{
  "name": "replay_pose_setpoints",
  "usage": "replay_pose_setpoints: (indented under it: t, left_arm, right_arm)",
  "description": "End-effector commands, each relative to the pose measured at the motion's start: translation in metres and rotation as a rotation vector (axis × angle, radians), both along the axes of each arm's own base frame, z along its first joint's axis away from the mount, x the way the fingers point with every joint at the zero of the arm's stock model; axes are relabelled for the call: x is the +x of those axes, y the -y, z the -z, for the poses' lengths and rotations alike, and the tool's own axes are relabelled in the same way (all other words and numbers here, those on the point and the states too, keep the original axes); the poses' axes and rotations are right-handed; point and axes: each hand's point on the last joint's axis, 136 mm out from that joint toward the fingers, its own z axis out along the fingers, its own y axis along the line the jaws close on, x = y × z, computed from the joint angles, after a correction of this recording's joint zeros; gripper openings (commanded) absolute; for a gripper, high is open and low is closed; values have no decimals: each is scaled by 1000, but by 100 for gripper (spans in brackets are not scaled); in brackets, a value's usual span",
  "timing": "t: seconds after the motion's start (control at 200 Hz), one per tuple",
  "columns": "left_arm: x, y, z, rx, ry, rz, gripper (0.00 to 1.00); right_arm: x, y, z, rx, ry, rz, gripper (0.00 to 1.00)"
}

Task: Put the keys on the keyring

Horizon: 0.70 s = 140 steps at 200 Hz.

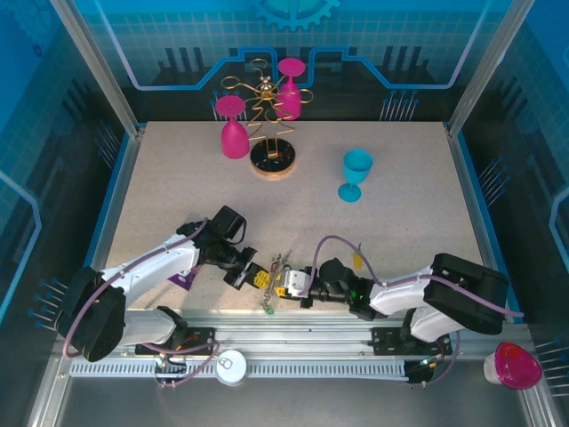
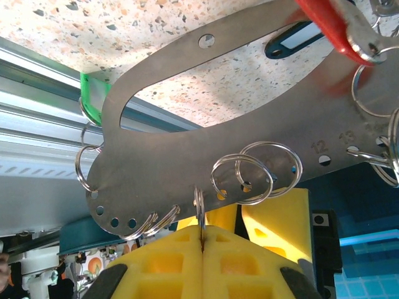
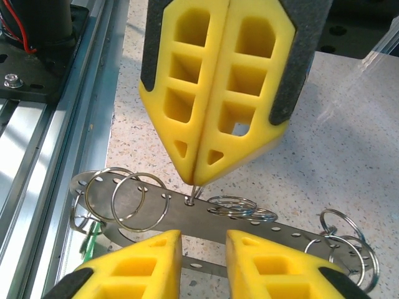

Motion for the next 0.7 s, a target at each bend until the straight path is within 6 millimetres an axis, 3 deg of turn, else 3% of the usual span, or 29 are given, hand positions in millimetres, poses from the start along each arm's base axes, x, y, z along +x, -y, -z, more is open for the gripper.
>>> replay_pose_setpoints:
  t: [0.0, 0.37, 0.695]
  left_arm:
    - [-4, 2, -5, -28, -21, -12, 0]
    - [-4, 2, -7, -29, -24, -18, 0]
    - [-3, 2, -9, -33, -21, -21, 0]
  right_arm:
    - [-3, -15, -20, 80, 11, -29, 27]
    - [-3, -25, -24, 129, 0, -28, 25]
    - [2, -27, -22, 144, 3, -6, 17]
